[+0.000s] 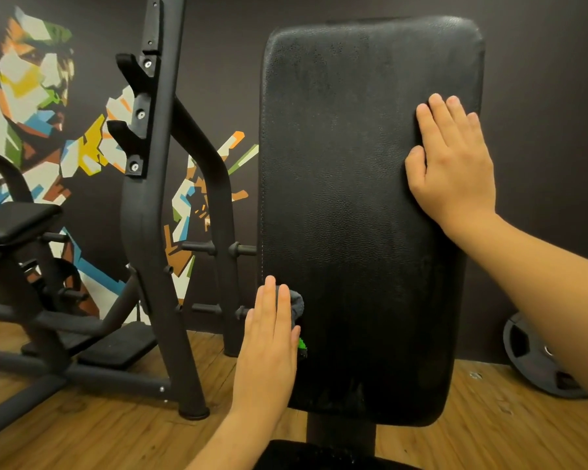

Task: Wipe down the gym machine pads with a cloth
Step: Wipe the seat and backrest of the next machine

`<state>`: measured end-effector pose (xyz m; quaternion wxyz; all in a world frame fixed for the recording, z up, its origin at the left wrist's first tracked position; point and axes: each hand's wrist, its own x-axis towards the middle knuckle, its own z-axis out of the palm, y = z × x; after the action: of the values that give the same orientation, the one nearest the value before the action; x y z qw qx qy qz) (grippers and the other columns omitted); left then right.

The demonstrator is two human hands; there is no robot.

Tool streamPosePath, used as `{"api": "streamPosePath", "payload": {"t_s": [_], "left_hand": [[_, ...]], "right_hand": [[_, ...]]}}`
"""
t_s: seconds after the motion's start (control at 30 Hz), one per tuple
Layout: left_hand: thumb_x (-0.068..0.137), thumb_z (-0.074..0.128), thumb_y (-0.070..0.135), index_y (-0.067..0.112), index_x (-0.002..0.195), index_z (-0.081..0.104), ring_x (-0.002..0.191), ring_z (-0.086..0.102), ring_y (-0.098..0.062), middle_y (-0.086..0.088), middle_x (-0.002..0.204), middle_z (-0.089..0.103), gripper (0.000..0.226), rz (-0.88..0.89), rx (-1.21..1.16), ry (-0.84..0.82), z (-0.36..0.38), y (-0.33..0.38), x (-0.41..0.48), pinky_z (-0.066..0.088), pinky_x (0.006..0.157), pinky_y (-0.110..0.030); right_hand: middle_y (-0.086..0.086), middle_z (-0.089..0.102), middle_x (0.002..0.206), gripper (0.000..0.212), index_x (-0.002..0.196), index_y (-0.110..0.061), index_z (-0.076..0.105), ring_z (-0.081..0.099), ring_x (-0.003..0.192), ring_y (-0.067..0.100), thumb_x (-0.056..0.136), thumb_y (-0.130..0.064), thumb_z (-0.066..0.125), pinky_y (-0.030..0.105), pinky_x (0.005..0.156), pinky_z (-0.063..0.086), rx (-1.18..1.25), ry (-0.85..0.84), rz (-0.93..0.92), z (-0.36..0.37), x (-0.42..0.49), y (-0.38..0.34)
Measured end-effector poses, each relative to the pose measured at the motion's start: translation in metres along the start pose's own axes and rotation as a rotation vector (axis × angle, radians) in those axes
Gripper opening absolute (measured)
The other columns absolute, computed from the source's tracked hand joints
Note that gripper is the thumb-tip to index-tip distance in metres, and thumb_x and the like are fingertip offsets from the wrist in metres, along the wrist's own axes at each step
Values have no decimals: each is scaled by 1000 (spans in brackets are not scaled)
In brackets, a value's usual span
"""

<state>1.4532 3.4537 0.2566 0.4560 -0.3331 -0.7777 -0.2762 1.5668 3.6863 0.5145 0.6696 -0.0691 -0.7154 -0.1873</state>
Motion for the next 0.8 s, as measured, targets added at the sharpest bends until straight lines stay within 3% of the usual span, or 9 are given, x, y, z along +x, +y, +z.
{"api": "streamPosePath", "payload": {"t_s": [0.2,0.33,0.43,0.57,0.8], "left_hand": [[102,37,26,10,157,31,152,25,-32,-15,165,26,58,99,153,-45,-25,-9,13,30,118,-49],[108,44,23,12,157,30,153,21,-31,-12,166,25,53,114,162,-8,-26,-13,21,23,119,-50],[108,33,28,14,159,24,155,17,-28,-10,167,23,54,105,124,9,-27,-8,25,21,121,-50],[109,47,18,17,160,18,157,11,-22,-6,168,19,59,127,1,69,-35,2,29,17,123,-50],[110,34,23,12,160,12,157,8,-22,-6,169,13,55,264,-97,152,-54,11,45,13,126,-53]], "right_hand": [[17,22,168,61,159,-4,29,14,156,36,102,-26,31,53,127,10,24,-149,95,-13,-8,-20],[16,16,169,67,160,-6,26,8,157,35,99,-32,35,57,126,9,62,-287,24,-23,-46,-43],[15,22,168,66,158,-6,33,12,157,32,98,-33,38,56,126,8,67,-335,-56,-34,-67,-48],[9,36,163,60,154,-10,43,20,156,25,99,-33,41,49,127,0,168,-378,-143,-47,-93,-57],[10,44,158,52,148,-9,51,29,153,25,99,-26,49,48,128,6,338,-283,-316,-40,-128,-96]]}}
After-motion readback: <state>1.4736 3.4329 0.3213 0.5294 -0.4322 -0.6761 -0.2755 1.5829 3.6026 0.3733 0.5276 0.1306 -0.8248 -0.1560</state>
